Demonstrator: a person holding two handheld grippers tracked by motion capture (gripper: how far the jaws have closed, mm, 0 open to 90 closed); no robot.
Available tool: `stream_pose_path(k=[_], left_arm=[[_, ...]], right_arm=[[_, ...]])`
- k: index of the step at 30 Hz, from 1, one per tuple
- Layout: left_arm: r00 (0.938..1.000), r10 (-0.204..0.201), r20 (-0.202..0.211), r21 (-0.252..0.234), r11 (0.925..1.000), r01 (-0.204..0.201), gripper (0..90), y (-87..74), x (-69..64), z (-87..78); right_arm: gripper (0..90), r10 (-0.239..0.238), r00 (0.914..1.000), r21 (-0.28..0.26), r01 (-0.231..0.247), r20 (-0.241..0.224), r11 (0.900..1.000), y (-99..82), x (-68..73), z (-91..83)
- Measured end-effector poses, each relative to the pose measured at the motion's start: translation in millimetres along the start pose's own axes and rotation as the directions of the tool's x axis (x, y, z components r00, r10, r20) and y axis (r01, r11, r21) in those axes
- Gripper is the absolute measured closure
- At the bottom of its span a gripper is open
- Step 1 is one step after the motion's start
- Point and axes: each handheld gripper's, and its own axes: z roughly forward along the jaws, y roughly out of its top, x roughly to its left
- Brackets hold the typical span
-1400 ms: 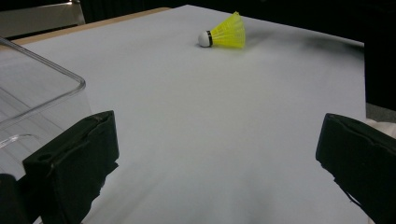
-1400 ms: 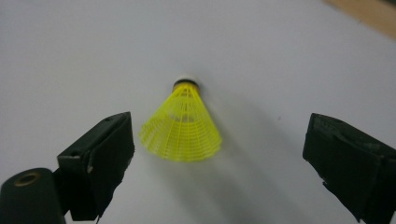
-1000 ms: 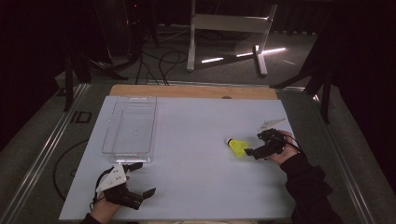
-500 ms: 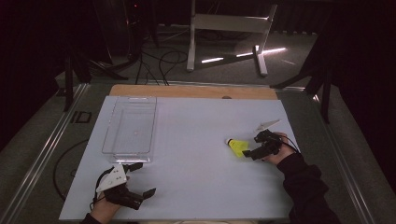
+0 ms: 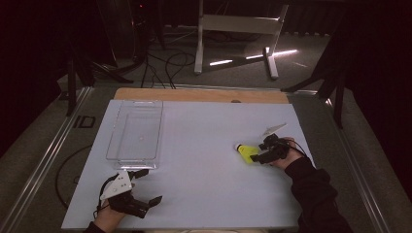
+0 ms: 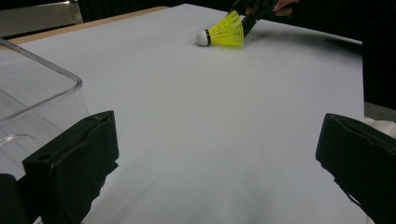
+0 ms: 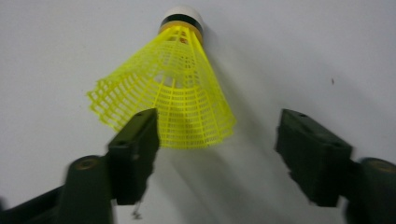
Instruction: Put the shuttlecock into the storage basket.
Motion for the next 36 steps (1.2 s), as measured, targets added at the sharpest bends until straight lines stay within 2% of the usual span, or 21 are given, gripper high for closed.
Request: stream_pose_path(k=[4,8,12,17,23,25,26,36], left_arm=[[1.0000,0.001,0.000,0.001,1.0000,-0.001,0.4,-0.1,0.0,0.0],[1.0000,0.001,0.000,0.001,1.0000,-0.001,0.4,-0.1,0.0,0.1],[1.0000,0.002,0.001,0.003,1.0000,-0.002,0.4,-0.1,0.0,0.1],[1.0000,0.002,0.001,0.002,1.0000,-0.002,0.4,-0.1,0.2,0.1],[1.0000,0.003,0.002,0.003,1.0000,-0.003,0.4,-0.2,0.2,0.2],[1.0000,0.002,0.002,0.003,1.0000,-0.002,0.4,-0.1,0.3,0.2],[1.0000,0.002,0.003,0.003,1.0000,-0.002,0.4,-0.2,0.2,0.2],[1.0000,0.002,0.003,0.003,1.0000,-0.002,0.4,-0.1,0.2,0.4]], right_arm=[[41.2,-0.018,0.9998,-0.004,0.018,-0.004,0.9998,3.7,1.5,3.1],[43.9,-0.026,0.9996,0.002,0.026,-0.008,0.9996,6.0,1.4,5.7],[50.6,-0.023,0.9996,0.037,0.023,-0.016,0.9990,9.3,0.9,8.2],[63.5,-0.042,0.9984,0.079,0.045,-0.037,0.9959,14.0,-1.9,10.5],[73.4,-0.060,0.9966,0.107,0.066,-0.056,0.9921,16.7,-3.7,10.4],[80.6,-0.070,0.9961,0.117,0.076,-0.053,0.9902,17.6,-4.1,10.2],[87.3,-0.074,0.9959,0.131,0.080,-0.053,0.9881,18.6,-4.1,10.0],[90.0,-0.085,0.9915,0.161,0.100,-0.099,0.9819,23.9,-2.8,4.6]])
